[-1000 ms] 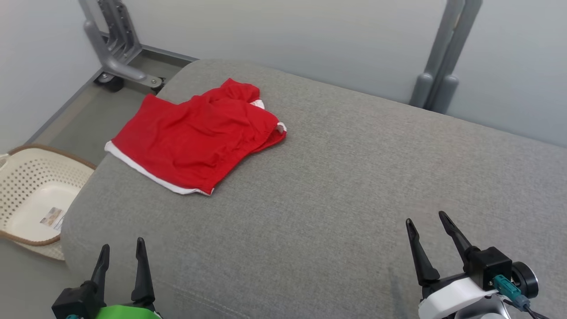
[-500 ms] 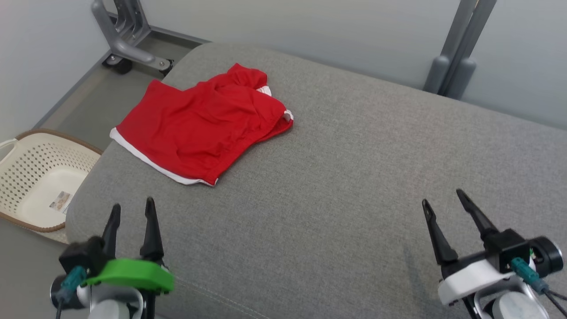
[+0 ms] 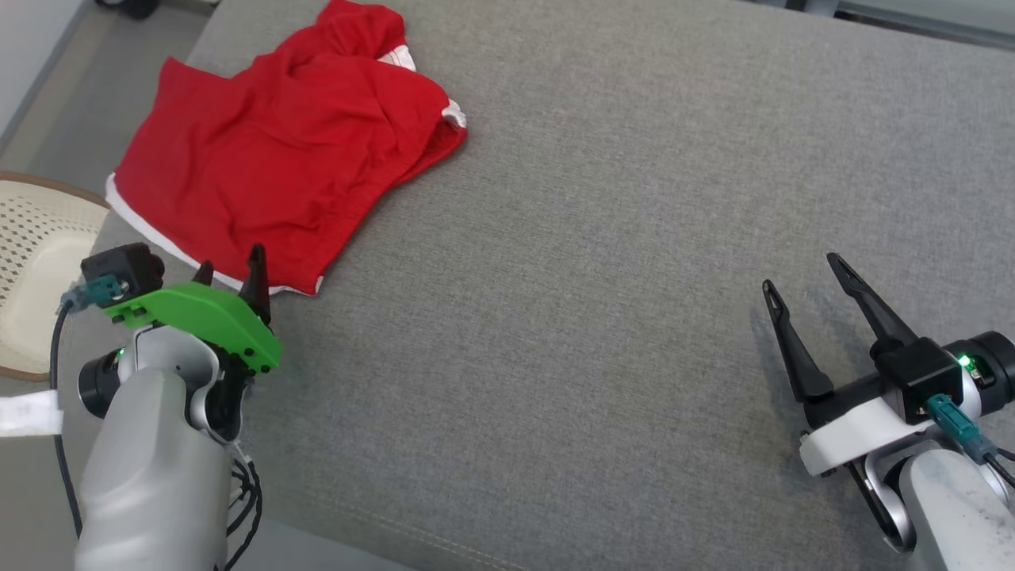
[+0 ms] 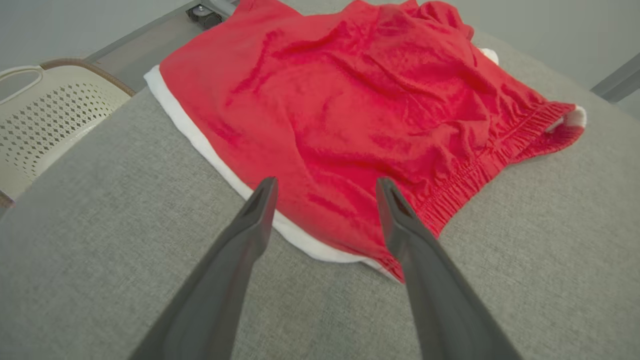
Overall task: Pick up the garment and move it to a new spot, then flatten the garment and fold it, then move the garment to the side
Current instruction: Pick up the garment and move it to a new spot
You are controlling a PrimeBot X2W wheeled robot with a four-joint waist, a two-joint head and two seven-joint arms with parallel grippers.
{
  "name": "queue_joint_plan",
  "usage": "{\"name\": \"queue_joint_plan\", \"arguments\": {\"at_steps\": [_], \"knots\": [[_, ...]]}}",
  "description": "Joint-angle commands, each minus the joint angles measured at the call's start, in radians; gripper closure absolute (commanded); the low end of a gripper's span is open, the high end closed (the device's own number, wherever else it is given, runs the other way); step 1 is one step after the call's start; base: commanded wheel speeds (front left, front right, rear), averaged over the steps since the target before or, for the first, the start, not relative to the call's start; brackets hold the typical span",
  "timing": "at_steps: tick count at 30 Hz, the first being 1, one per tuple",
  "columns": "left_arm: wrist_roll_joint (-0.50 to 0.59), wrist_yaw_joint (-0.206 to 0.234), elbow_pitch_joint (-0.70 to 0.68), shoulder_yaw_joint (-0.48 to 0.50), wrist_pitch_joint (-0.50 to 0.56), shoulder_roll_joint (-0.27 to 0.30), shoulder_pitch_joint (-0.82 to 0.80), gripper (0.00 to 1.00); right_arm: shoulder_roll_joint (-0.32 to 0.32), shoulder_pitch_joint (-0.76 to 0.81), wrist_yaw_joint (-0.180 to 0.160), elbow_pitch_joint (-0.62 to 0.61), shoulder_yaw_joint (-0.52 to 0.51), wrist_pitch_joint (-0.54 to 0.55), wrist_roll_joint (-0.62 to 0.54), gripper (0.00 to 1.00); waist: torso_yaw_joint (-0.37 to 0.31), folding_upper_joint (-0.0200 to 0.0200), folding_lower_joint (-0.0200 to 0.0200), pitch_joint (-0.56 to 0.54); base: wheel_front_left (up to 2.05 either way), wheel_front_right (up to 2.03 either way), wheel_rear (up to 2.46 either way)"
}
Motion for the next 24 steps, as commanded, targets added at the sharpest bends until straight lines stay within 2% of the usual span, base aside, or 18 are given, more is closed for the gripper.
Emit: {"name": "queue_joint_plan", "arguments": {"at_steps": [1,6,12,13,15,21,24], "knots": [[-0.009,-0.005,0.037,-0.006,0.015,0.005,-0.034,0.0,-0.01,-0.013,-0.002,-0.002,0.001,-0.003,-0.005,0.0,-0.063,0.0,-0.0001,0.082,0.0,0.0,0.0],[-0.031,-0.004,0.211,-0.005,0.049,0.025,-0.108,0.0,-0.025,-0.02,-0.002,-0.01,0.015,-0.003,-0.003,0.0,-0.089,0.0,-0.0001,0.099,0.0,0.0,0.0],[-0.041,-0.006,0.358,-0.029,0.092,0.015,-0.122,0.0,-0.026,-0.035,-0.002,-0.019,0.008,-0.003,0.003,0.0,-0.117,0.0,-0.0001,0.096,0.0,0.0,0.0],[-0.04,-0.007,0.372,-0.039,0.101,0.011,-0.116,0.21,-0.025,-0.035,-0.002,-0.019,0.006,-0.003,0.004,0.0,-0.119,0.0,-0.0001,0.091,0.0,0.0,0.0],[-0.053,-0.008,0.375,-0.062,0.107,0.0,-0.109,0.99,-0.02,-0.028,-0.002,-0.019,0.002,-0.003,0.007,0.0,-0.123,0.0,-0.0001,0.079,0.0,0.0,0.0],[-0.123,-0.01,0.262,-0.12,0.067,0.006,-0.084,1.0,0.013,0.006,-0.002,-0.006,-0.011,-0.003,0.017,0.0,-0.118,0.0,-0.0001,0.027,0.0,0.0,0.0],[-0.182,-0.008,0.155,-0.148,0.053,0.041,-0.065,1.0,0.033,0.019,-0.002,0.002,-0.009,-0.003,0.023,0.0,-0.117,0.0,-0.0001,0.003,0.0,0.0,0.0]]}}
